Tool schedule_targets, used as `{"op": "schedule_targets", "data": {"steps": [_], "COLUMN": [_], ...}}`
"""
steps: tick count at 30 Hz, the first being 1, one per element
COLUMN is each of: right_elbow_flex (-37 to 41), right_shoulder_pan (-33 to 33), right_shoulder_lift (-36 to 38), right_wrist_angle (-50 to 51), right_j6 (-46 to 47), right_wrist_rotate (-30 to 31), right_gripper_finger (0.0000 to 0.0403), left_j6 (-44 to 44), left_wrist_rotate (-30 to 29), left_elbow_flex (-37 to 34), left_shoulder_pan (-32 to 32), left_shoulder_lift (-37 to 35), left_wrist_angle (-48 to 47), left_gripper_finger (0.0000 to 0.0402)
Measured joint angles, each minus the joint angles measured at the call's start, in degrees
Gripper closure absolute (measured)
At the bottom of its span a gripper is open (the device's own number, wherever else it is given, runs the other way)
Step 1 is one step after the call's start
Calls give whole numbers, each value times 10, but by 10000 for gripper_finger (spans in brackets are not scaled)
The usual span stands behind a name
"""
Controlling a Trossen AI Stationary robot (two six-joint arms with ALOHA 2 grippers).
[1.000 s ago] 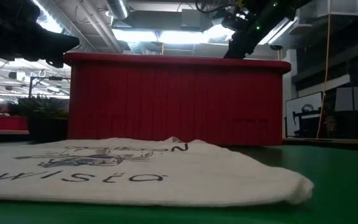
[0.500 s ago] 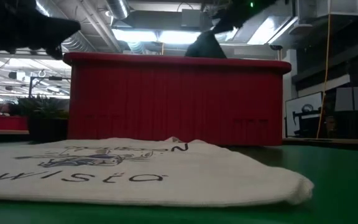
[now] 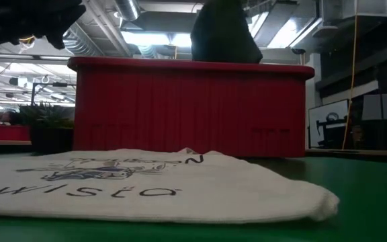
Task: Fold Laundry from Bin
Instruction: Fold the green t-shirt
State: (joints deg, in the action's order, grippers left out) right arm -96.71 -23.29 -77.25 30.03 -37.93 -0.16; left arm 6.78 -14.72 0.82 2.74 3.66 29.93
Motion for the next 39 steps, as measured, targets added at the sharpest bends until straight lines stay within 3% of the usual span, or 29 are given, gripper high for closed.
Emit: {"op": "schedule_targets", "data": {"steps": [6, 17, 28, 39], "right_elbow_flex": [-38, -105, -125, -125], "right_shoulder_pan": [0, 0, 0, 0], "right_shoulder_lift": [0, 0, 0, -8], "right_wrist_angle": [28, 31, -51, -154], "right_j6": [-1, -1, -1, -30], "right_wrist_rotate": [-41, -42, -3, 27], "right_gripper_finger": [397, 397, 398, 399], "left_j6": [30, 30, 100, 66], "left_wrist_rotate": [-26, -27, -28, -55], "left_elbow_flex": [0, 13, 191, 351], "left_shoulder_pan": [0, 0, -12, -69], "left_shoulder_lift": [74, 254, 470, 665], "left_wrist_angle": [120, 274, 270, 214], "left_gripper_finger": [286, 286, 286, 286]}}
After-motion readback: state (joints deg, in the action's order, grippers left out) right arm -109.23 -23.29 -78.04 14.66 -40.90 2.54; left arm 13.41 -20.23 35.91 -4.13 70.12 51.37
